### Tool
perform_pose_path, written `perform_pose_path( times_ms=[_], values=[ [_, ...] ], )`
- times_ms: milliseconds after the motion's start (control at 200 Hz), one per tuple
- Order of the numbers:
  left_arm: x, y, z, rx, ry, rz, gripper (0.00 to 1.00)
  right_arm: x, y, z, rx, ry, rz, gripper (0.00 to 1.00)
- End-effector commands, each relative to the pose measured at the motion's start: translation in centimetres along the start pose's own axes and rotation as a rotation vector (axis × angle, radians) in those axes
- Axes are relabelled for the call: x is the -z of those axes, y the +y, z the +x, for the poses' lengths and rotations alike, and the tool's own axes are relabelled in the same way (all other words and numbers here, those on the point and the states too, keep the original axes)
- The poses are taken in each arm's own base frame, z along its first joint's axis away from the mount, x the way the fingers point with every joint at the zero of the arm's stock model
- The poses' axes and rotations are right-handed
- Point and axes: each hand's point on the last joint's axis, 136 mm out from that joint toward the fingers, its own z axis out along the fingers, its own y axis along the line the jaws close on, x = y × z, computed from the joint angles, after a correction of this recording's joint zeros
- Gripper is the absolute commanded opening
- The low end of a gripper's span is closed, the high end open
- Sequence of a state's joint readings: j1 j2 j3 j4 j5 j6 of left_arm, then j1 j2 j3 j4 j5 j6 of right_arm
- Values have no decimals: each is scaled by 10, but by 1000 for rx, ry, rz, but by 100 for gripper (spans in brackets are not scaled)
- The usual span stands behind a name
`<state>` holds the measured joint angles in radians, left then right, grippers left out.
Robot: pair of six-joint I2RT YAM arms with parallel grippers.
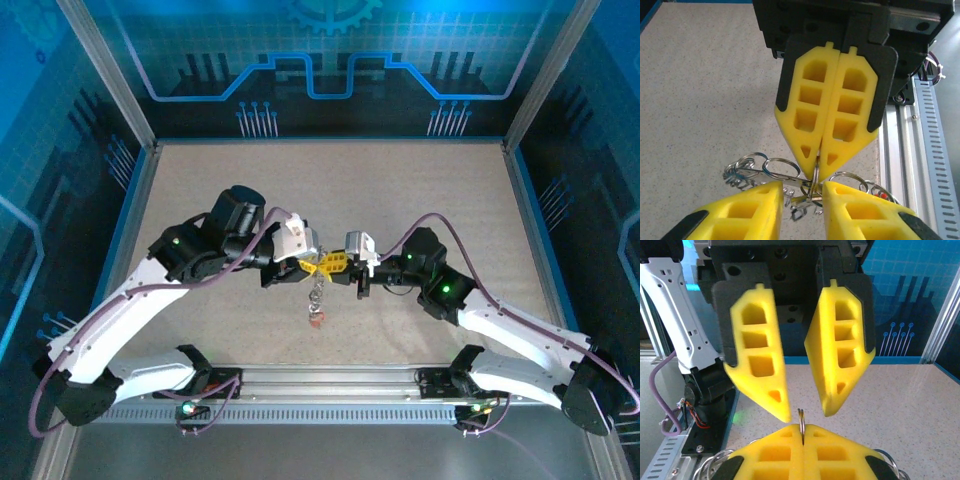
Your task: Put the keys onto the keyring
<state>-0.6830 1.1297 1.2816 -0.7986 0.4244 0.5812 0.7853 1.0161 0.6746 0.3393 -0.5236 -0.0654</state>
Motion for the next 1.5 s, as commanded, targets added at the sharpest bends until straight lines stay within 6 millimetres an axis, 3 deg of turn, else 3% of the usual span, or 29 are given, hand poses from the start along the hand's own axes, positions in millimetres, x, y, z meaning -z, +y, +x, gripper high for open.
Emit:
perform_pose_path(
  times_ms=[0, 440, 595, 780, 925, 995, 1176, 1356, 1496],
  values=[
    [1, -2, -7, -1, -18, 29, 21, 5, 3, -25, 46, -86, 11, 0],
    [-3, -6, 0, -9, -8, 50, 23, 8, 2, -28, 53, -100, 27, 0],
    [2, -6, -10, -27, -37, 48, 17, 6, 4, -24, 51, -83, 13, 0],
    [4, -6, -15, -40, -59, 43, 16, 3, 7, -21, 62, -68, 4, 0],
    [5, -9, -14, -42, -55, 56, 0, 3, 6, -22, 63, -68, 10, 0],
    [6, -10, -13, -46, -49, 57, 0, 3, 5, -20, 66, -54, 21, 0],
    [12, -11, -1, -97, 49, 60, 0, 9, 3, -4, 119, 81, 41, 21],
    [19, -13, 7, -163, 186, 73, 0, 13, 5, 3, 142, 161, 19, 24],
    [16, -15, 14, -185, 276, 106, 0, 7, 5, -2, 115, 130, 4, 24]
  ],
)
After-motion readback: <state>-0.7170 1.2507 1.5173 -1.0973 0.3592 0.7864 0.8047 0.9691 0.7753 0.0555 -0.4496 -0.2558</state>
